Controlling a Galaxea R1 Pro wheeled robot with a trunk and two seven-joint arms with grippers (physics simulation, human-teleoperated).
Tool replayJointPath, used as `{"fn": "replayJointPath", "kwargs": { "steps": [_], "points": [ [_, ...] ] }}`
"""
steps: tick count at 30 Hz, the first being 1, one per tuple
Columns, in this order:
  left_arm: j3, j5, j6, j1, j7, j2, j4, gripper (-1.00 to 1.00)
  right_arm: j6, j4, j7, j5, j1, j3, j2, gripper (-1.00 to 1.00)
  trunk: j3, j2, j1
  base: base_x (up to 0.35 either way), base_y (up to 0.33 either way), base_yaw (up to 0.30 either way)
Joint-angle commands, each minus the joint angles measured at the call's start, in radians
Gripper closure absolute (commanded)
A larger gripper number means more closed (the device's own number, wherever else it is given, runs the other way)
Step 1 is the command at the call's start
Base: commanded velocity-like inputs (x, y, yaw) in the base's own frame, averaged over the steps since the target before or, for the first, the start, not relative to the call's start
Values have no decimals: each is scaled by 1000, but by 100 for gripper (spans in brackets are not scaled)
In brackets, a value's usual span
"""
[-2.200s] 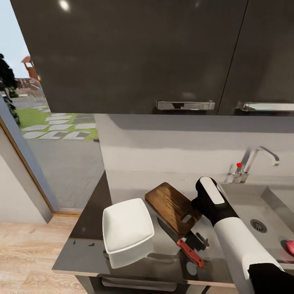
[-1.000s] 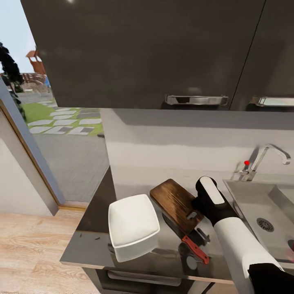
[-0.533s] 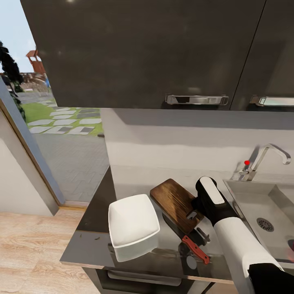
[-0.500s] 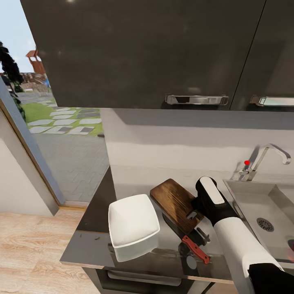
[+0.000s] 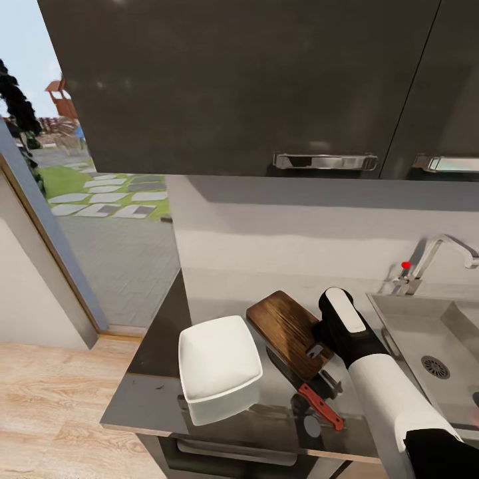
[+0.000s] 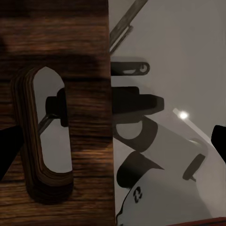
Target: In the kitchen, take the Vidalia onion out of the sink, dice it on the chopping board with the paring knife, put the diced onion into the bowl on the countertop, then place both the paring knife and the chopping board into the sink.
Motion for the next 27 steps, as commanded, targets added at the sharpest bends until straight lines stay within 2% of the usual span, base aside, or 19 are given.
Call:
{"fn": "replayJointPath", "kwargs": {
  "steps": [1, 27],
  "points": [
    [2, 1, -2, 0, -1, 0, -1, -100, 10, -1, -7, -6, -1, 1, 0, -100, -2, -2, 1, 0, 0, 15],
    [2, 1, -1, 0, -1, 0, -1, -100, 10, -1, -7, -7, -1, 0, 0, -100, -4, -2, 1, 0, 0, 1]
  ]
}}
